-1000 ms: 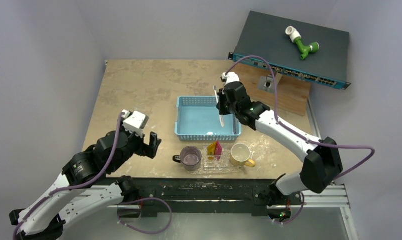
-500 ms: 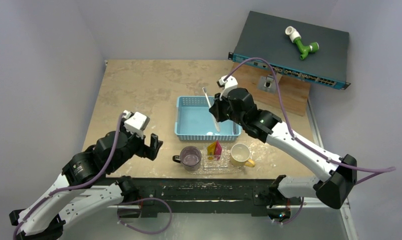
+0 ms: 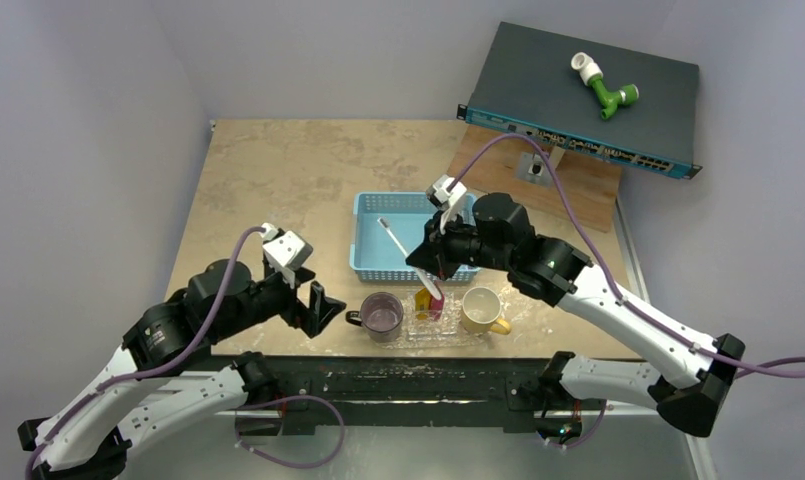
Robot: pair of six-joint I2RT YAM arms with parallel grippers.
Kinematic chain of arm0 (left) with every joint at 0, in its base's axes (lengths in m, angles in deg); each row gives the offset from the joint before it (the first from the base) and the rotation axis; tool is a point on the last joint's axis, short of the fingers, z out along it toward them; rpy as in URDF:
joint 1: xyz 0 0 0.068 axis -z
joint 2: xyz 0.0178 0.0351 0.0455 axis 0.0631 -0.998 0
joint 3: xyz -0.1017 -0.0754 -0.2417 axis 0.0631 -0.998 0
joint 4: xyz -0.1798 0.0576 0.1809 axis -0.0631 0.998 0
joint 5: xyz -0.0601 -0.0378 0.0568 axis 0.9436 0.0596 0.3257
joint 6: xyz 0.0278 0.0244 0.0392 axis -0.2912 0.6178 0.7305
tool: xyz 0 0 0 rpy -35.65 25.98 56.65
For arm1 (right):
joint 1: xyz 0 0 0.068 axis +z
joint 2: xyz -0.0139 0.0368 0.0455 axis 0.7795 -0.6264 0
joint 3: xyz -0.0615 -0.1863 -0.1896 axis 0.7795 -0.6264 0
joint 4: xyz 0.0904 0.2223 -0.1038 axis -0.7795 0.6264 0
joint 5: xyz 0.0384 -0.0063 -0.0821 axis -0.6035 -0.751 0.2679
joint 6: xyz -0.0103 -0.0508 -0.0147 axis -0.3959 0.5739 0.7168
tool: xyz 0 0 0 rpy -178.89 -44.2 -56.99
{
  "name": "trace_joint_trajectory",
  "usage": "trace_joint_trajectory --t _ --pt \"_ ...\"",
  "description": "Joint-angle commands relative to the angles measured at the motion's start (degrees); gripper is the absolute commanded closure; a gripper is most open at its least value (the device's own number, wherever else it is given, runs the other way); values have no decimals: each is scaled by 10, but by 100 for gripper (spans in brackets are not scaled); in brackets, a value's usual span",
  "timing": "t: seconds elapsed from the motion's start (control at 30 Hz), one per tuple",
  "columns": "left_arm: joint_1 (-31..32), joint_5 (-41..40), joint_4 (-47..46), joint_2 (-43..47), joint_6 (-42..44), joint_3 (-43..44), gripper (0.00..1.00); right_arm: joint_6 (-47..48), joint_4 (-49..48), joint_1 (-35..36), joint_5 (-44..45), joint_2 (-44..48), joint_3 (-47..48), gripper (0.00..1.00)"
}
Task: Prepare toiletry sets of a toothbrush and toothpaste on the tray
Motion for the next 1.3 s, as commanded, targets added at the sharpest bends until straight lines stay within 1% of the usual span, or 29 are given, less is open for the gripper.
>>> trace_joint_trajectory --t 0.0,0.17,0.37,0.5,0.67,0.77,0.9,1.0,1.17,1.27 --pt "-3 114 -48 -5 -22 20 11 33 8 14 -101 36 -24 100" --pt "-2 196 -72 -8 -34 21 11 36 -23 29 -181 68 -72 100" --pt "-3 280 -99 -22 -58 31 11 37 -49 102 -232 65 -95 100" --pt "-3 308 -106 -30 -73 37 11 28 -88 133 -259 66 -109 100" --pt "-3 330 -119 -25 -89 31 11 20 -120 148 -280 68 -116 100" --pt "-2 353 -130 -24 -94 27 14 15 -135 153 -283 63 -114 100" --pt "-3 361 -125 -27 -91 23 18 10 -148 160 -281 54 -110 100" --pt "-3 374 -125 -31 -92 21 22 7 -154 165 -276 48 -106 100" --pt "-2 382 -127 -30 -94 19 33 6 -158 168 -266 46 -103 100" --pt "-3 383 -125 -29 -92 18 36 3 -161 169 -264 48 -104 100"
